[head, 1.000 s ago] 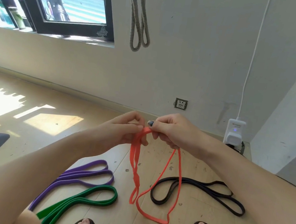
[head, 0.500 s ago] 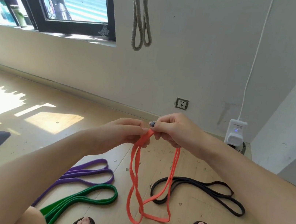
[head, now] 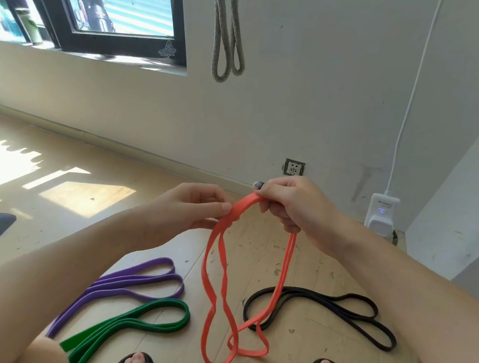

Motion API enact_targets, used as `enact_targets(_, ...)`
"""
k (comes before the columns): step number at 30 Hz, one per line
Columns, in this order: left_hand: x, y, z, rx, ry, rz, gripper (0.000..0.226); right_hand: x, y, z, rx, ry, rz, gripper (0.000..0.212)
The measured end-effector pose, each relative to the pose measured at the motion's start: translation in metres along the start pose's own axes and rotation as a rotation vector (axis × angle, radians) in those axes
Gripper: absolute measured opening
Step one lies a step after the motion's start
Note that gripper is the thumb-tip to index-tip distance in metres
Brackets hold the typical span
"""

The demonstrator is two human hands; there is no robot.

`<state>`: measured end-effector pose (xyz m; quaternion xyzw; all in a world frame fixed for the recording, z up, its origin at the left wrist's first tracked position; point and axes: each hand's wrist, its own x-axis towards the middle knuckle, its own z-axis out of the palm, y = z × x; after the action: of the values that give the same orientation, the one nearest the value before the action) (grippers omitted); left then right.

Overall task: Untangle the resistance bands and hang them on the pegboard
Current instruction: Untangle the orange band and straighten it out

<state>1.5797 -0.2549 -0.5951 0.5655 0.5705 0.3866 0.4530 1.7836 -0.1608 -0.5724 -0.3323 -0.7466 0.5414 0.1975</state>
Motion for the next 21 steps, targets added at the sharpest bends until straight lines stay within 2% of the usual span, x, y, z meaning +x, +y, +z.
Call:
enact_targets(9, 0.0040, 0.0009, 0.0029, 0.075, 0.049, 0.043, 0.019, -0.0004, 0.0013, -0.0001, -0.004, 0.023, -0.009, 0.041)
enact_targets(14, 0.0034, -0.0024, 0.0030, 0.062, -0.074, -0.063, 0.026, 0.0014, 0.0053, -0.0003, 0.016, 0.052, -0.004, 0.040)
enact_targets(18, 0.0026, -0.0026, -0.0013, 0.070, -0.027, -0.043, 0.023, 0.0028, 0.0088, -0.0010, -0.085, 0.060, 0.002, 0.037)
enact_targets(21, 0.0025, -0.0049, -0.0019, 0.086, 0.004, -0.058, 0.023, 0.0005, 0.0097, 0.0001, -0.177, -0.018, 0.034, 0.033)
